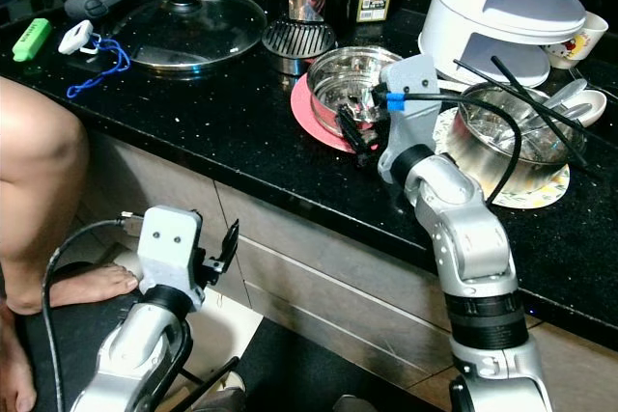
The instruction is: Kitchen organization
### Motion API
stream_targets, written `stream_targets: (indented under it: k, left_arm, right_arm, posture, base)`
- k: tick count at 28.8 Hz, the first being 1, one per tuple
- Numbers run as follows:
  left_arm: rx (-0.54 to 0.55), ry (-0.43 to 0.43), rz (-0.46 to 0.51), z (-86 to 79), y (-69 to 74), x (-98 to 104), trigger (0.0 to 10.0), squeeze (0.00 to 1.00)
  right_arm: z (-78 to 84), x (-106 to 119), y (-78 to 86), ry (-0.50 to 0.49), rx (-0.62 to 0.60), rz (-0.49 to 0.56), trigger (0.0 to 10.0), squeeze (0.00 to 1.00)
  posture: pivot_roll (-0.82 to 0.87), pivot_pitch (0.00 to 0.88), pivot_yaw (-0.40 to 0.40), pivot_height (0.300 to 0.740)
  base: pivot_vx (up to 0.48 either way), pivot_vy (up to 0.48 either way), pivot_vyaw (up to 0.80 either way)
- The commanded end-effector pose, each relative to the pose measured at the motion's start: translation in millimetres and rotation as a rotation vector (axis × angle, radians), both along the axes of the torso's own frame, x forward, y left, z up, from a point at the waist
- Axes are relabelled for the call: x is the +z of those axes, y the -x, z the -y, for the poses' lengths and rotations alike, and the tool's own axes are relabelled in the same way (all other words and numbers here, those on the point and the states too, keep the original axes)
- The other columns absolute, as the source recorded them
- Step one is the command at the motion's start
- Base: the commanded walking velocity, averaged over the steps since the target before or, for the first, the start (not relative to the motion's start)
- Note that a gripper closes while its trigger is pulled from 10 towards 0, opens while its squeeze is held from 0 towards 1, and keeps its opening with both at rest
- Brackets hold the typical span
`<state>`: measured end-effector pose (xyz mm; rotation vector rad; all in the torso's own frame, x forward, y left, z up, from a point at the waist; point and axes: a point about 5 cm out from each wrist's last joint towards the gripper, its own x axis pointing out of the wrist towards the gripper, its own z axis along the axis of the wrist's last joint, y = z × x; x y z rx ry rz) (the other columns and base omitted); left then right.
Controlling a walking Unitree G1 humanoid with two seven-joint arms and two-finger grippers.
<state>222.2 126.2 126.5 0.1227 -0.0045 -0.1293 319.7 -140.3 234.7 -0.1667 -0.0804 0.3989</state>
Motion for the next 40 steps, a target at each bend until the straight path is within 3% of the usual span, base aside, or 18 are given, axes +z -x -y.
stream_targets:
  k: [1,9,15,18,19,20,21,23,38,40]
  left_arm:
    - [0.001,0.006,0.002,1.2,1.6,2.2,10.0,0.0]
    - [0.005,0.009,0.005,1.5,1.0,3.1,10.0,0.0]
    - [0.006,0.011,0.006,1.9,0.6,3.0,10.0,0.0]
    - [0.007,0.012,0.006,1.9,0.4,3.1,10.0,0.0]
    - [0.007,0.012,0.007,1.9,0.3,3.2,10.0,0.0]
    - [0.008,0.012,0.007,1.9,0.2,3.3,10.0,0.0]
    - [0.008,0.012,0.007,1.9,0.2,3.3,10.0,0.0]
    - [0.009,0.012,0.009,1.8,0.0,3.5,10.0,0.0]
    - [0.007,0.01,0.011,1.1,-0.1,3.8,10.0,0.0]
    - [0.005,0.009,0.012,1.1,-0.1,3.7,10.0,0.0]
  right_arm:
    - [3.9,-12.3,0.0,0.027,-0.026,-0.049,0.0,0.0]
    - [2.8,-8.5,-1.1,0.032,-0.029,-0.029,0.0,0.0]
    - [-1.0,0.3,-0.3,-0.039,-0.007,0.013,0.0,0.0]
    - [-1.4,8.9,-0.6,-0.108,-0.002,0.043,0.0,0.0]
    - [-1.3,14.1,-0.6,-0.159,0.004,0.059,0.0,0.0]
    - [-0.4,24.5,0.2,-0.276,0.03,0.083,0.0,0.0]
    - [-0.4,24.5,0.2,-0.276,0.03,0.083,0.0,0.0]
    - [1.6,36.9,2.4,-0.427,0.08,0.11,0.0,0.0]
    - [7.8,47.3,7.9,-0.604,0.178,0.139,0.0,0.0]
    - [6.6,48.2,11.9,-0.711,0.259,0.118,0.0,0.0]
  posture:
    - [0.06,0.105,-0.073,0.74]
    - [0.06,0.109,-0.077,0.74]
    - [0.06,0.106,-0.077,0.74]
    - [0.06,0.106,-0.079,0.74]
    - [0.06,0.106,-0.079,0.74]
    - [0.06,0.104,-0.078,0.74]
    - [0.06,0.104,-0.078,0.74]
    - [0.06,0.104,-0.079,0.74]
    - [0.06,0.104,-0.074,0.74]
    - [0.06,0.099,-0.072,0.74]
  base:
    - [0.0,0.0,0.0]
    - [0.0,0.0,0.0]
    - [0.0,0.0,0.0]
    - [0.0,0.0,0.0]
    - [0.0,0.0,0.0]
    - [0.0,0.0,0.0]
    - [0.0,0.0,0.0]
    - [0.0,0.0,0.0]
    - [0.0,0.0,0.0]
    - [0.0,0.0,0.0]
